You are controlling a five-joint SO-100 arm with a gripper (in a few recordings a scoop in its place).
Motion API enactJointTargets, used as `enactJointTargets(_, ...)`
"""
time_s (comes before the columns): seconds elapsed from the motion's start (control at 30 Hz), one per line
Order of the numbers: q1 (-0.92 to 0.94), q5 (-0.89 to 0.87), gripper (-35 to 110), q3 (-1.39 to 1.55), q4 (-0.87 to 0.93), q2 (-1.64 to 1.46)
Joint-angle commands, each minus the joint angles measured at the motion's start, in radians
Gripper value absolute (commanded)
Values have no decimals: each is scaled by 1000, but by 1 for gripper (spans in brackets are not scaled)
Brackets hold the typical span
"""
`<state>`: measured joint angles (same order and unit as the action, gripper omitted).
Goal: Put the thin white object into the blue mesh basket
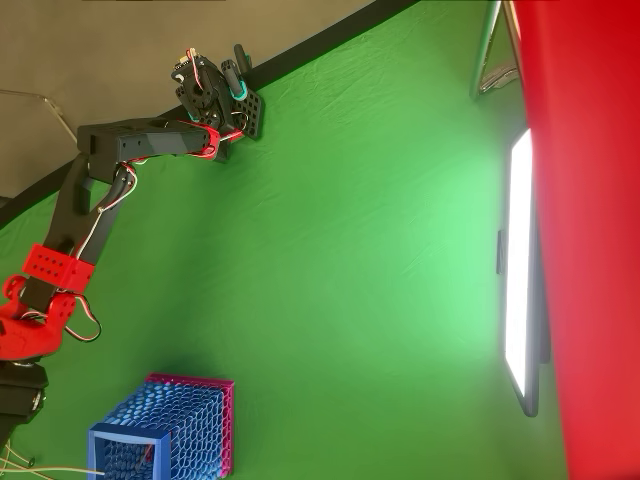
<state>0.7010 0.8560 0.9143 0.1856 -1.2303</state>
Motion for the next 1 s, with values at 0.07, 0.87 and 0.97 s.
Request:
enactJointTargets(0.07,12,41,8,-44,-15,23)
enactJointTargets(0.87,-87,103,10,153,-15,118)
enactJointTargets(0.97,-107,92,12,181,-15,120)
